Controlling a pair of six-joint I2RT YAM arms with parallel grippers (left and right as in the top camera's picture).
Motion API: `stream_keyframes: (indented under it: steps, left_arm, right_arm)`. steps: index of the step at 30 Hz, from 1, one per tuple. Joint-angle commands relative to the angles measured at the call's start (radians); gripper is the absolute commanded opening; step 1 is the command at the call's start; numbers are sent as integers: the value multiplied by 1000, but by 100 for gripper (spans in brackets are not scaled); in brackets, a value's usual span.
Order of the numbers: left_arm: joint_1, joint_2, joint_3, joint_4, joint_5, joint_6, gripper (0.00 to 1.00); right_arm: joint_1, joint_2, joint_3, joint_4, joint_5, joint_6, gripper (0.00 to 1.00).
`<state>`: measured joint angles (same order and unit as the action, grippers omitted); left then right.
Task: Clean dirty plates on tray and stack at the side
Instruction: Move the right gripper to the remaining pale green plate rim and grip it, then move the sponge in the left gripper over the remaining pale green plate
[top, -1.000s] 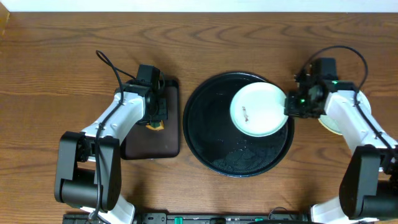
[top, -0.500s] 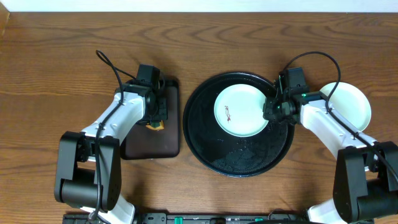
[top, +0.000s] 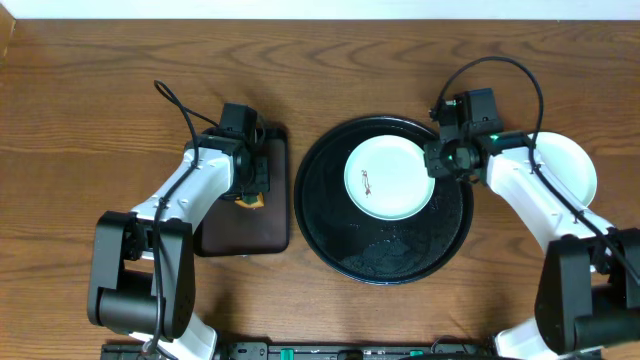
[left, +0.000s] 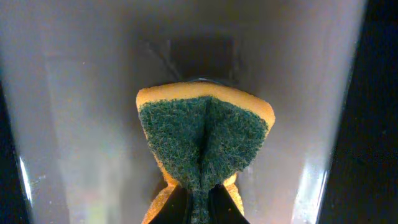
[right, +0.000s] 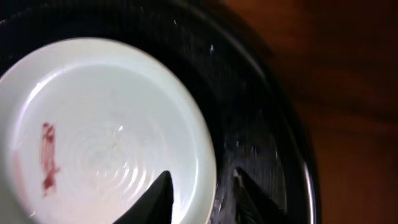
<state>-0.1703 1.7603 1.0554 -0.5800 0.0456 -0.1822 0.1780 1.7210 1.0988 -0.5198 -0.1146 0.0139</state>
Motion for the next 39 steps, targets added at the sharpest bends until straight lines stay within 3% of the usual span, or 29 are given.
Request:
stream_keyframes:
  steps: [1,5,10,12,16,22,33,39]
  left_arm:
    - [2,7,-6,-1,-13,10,8]
    - [2,7,-6,-5,-13,10,8]
    - [2,7,-6,-2,-13,10,8]
    - [2,7,-6,-2,-13,10,8]
    - [2,7,-6,-2,-13,10,8]
    - [2,7,-6,-2,-13,10,8]
    - [2,-6,6,7,-62,10,7]
    - [2,-99,10,6,-111,9,7]
  right_arm:
    - [-7,83,11,35,5,-57,31]
    - [-7,139,11,44,5,-56,29]
    - [-7,136,11,34,5,-56,4]
    - [-7,136,11,34,5,-52,1]
    - [-7,135,11,30,6,-4,1]
    - [-9,121,11,-28,35,195,1]
    - [-9,72,11,-42,48,167,1]
    - [-6,72,11,-56,61,142,1]
